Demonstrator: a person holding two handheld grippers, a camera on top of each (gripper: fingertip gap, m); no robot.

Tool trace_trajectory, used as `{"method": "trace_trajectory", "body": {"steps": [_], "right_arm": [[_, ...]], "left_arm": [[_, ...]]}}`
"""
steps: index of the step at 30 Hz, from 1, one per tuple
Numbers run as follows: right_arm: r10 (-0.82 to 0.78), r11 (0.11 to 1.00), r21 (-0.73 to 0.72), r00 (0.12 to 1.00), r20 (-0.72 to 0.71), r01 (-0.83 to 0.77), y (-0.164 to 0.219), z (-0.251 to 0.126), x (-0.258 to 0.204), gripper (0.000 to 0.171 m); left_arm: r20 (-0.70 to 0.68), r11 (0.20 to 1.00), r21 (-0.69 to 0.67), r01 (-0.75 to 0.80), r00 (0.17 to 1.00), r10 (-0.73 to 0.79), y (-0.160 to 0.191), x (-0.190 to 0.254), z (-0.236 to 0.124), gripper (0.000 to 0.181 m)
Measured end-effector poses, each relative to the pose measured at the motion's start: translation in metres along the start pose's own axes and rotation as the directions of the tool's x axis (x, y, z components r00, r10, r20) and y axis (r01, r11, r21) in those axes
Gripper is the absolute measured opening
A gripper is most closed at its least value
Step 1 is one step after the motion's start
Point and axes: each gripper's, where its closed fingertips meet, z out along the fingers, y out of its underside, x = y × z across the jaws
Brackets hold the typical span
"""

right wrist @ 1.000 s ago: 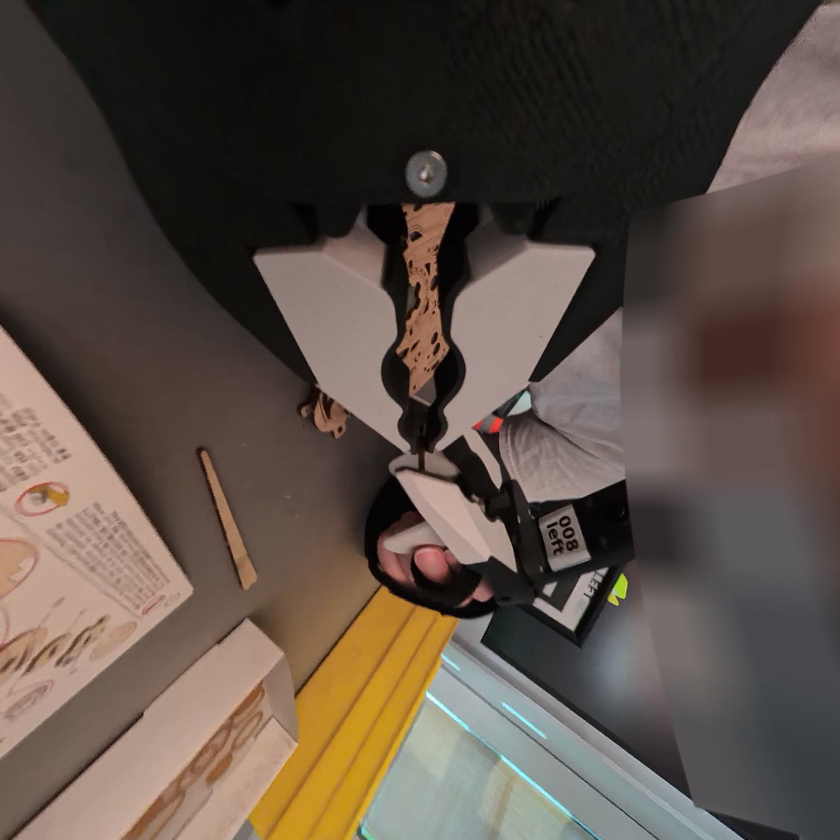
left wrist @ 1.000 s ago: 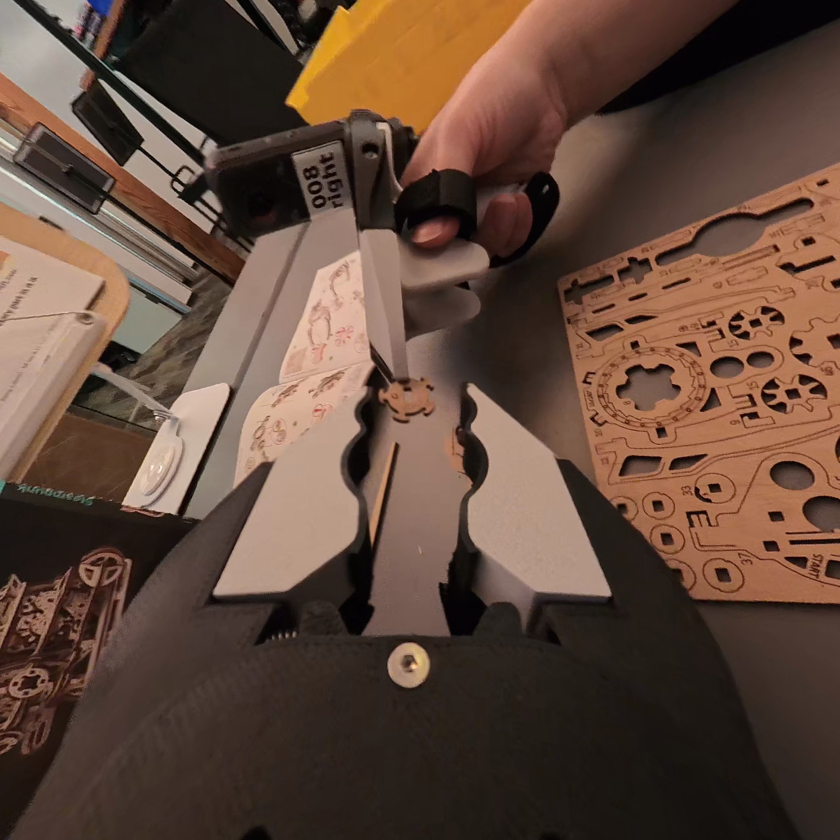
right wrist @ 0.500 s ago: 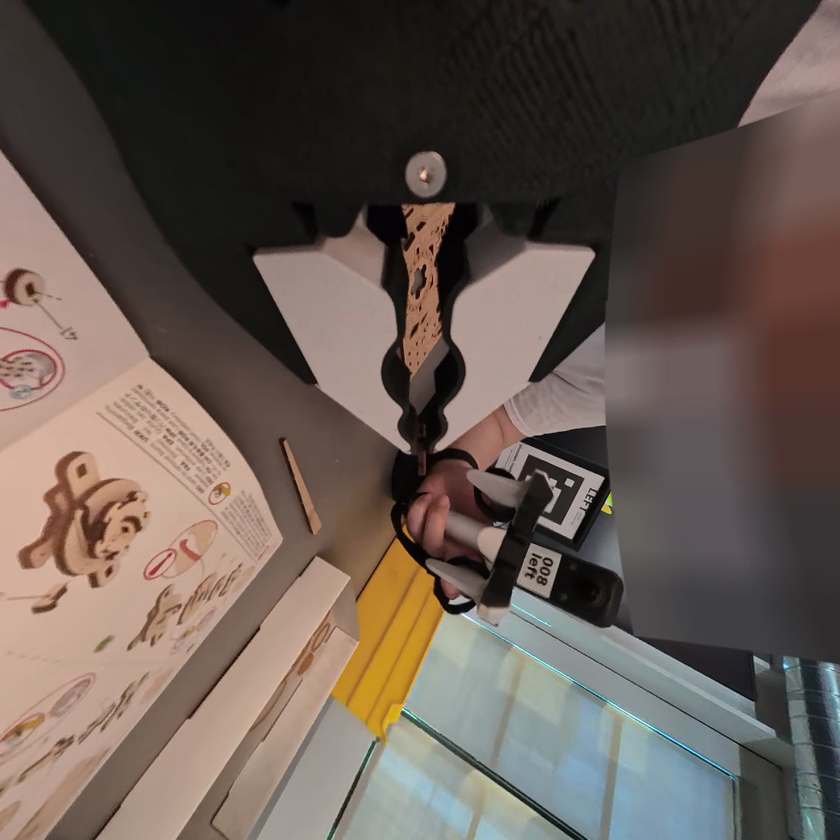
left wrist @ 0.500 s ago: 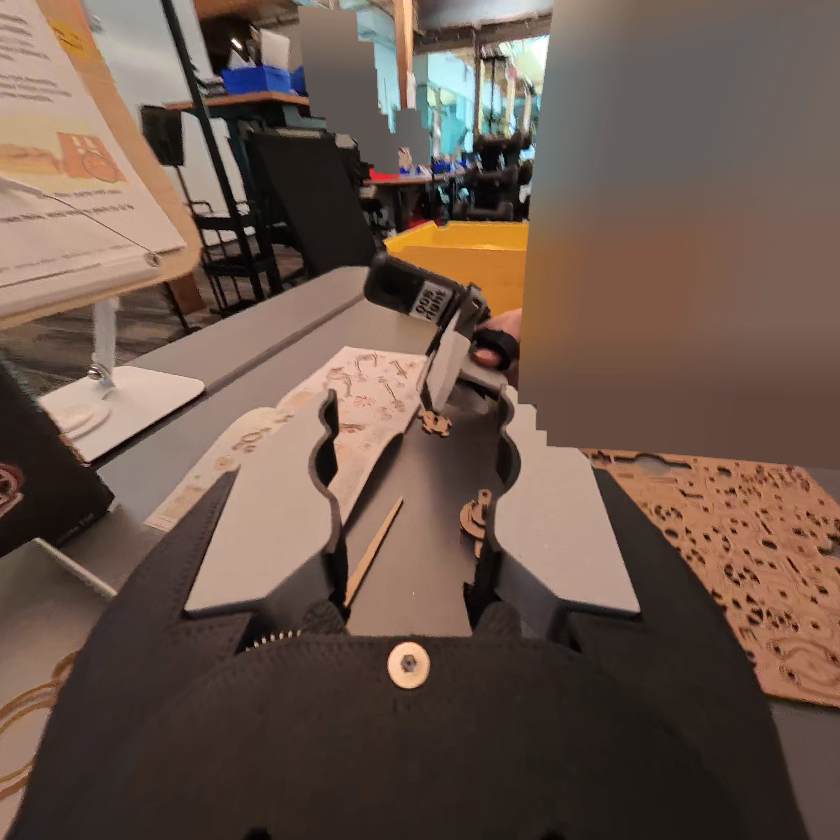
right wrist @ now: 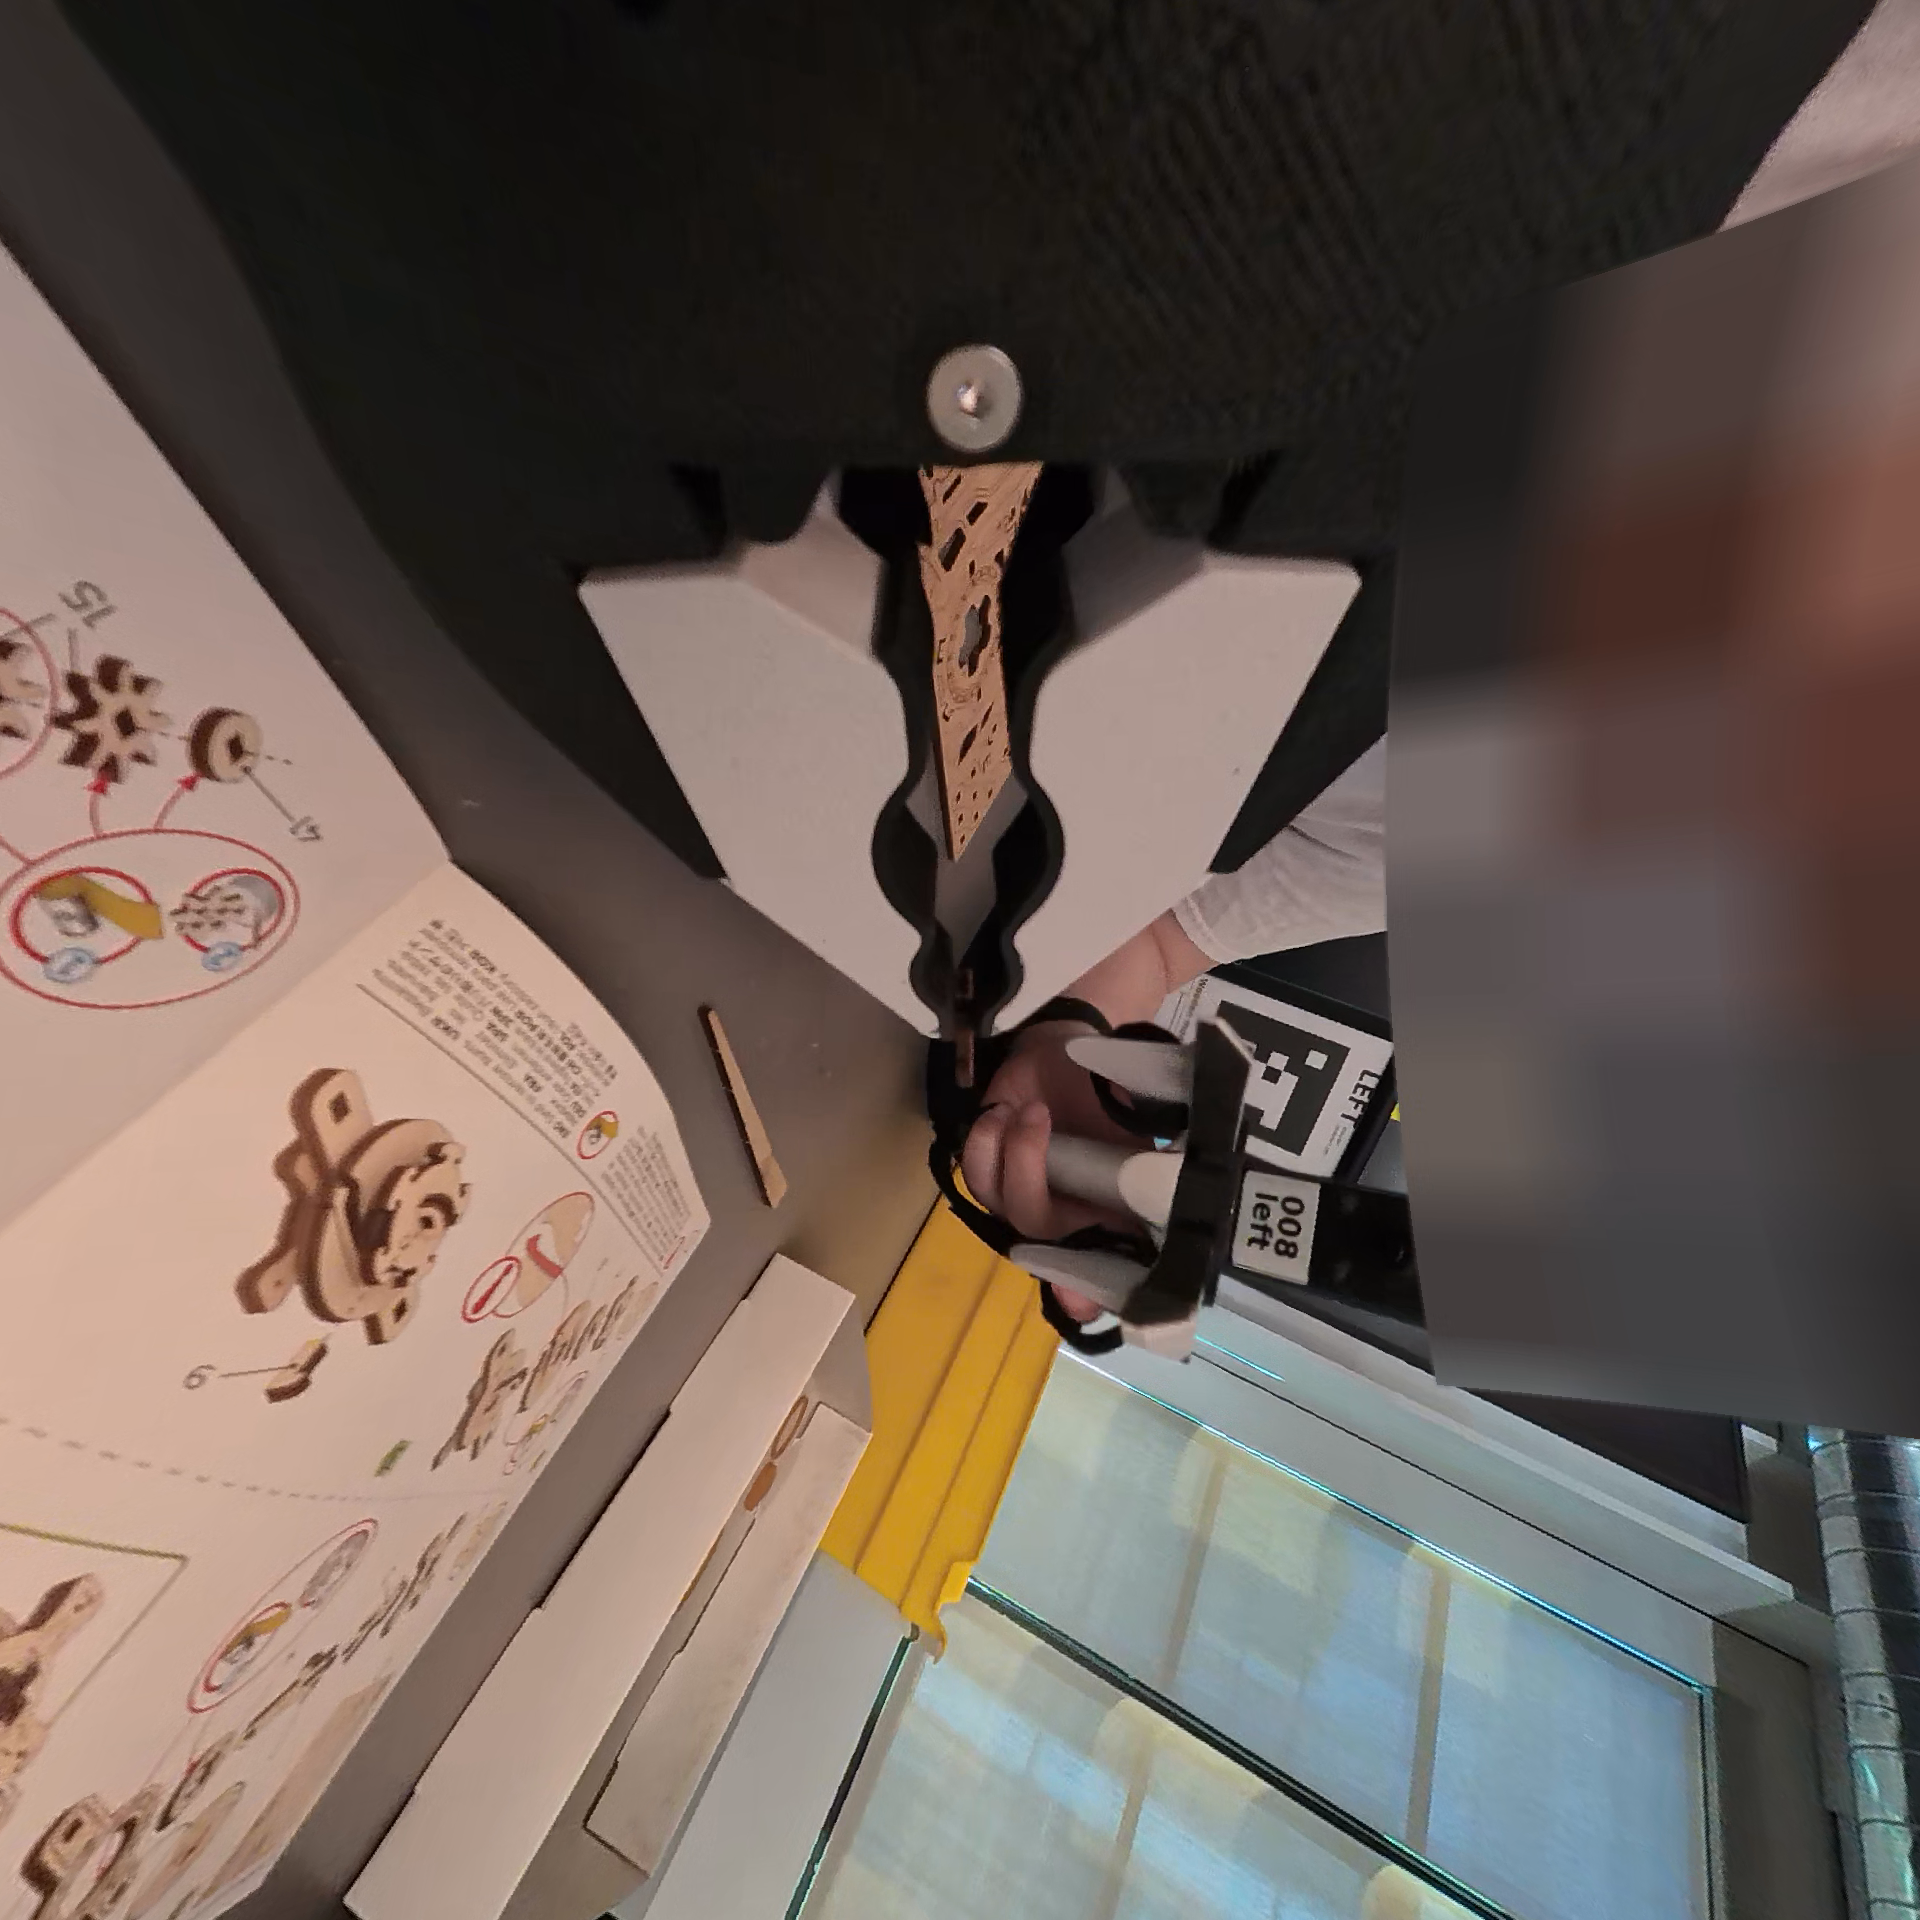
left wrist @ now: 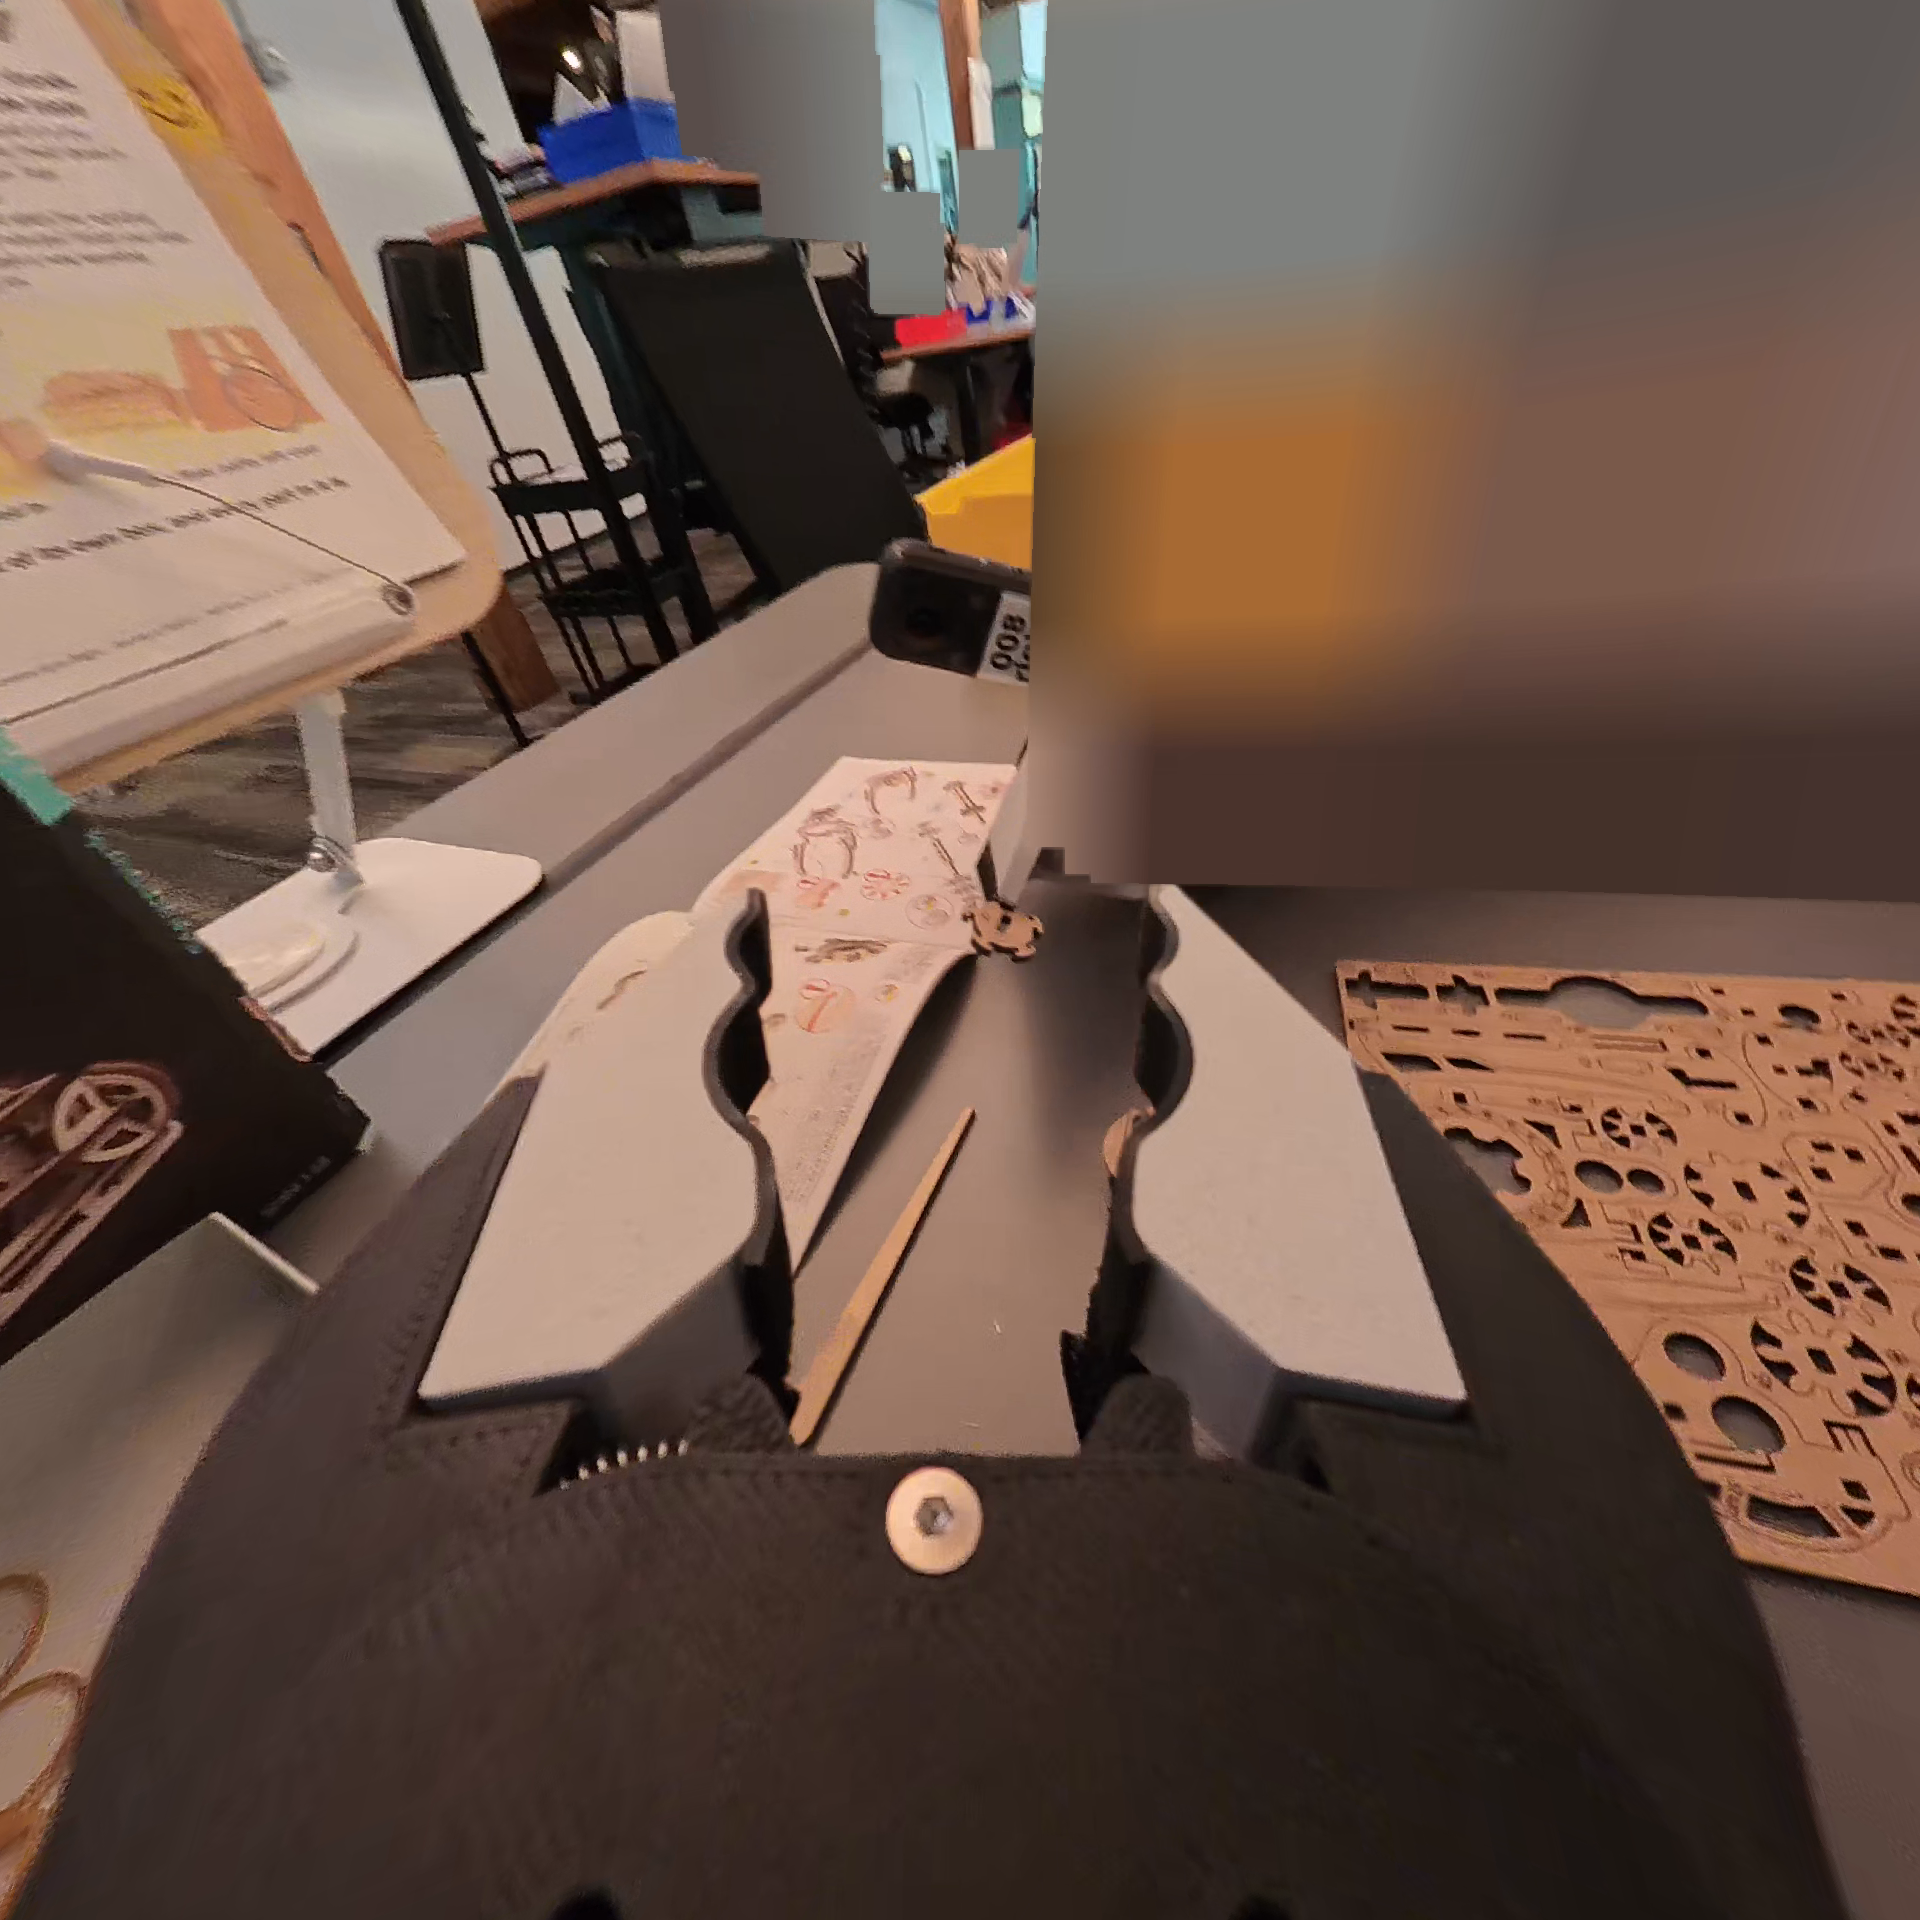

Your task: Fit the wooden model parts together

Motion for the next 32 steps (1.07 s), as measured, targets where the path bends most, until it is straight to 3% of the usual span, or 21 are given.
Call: {"method": "trace_trajectory", "body": {"steps": [9, 22, 32], "right_arm": [[0.006, 1.000, 0.013, 1.000, -0.008, -0.005, -0.002, -0.002, 0.003, 0.002], [0.012, 1.000, 0.008, 1.000, -0.006, -0.012, -0.001, -0.001, 0.004, 0.003], [0.029, 1.000, -0.007, 1.000, 0.000, -0.029, 0.002, 0.001, 0.004, 0.003]], "left_arm": [[0.071, 0.995, 0.095, 0.016, 0.997, -0.023, -0.015, -0.014, -0.010, 0.071], [0.213, 0.944, 0.292, 0.151, 0.953, -0.218, -0.032, -0.059, -0.039, 0.072], [0.164, 0.952, 0.232, 0.201, 0.956, -0.242, -0.021, -0.054, -0.030, 0.066]]}}
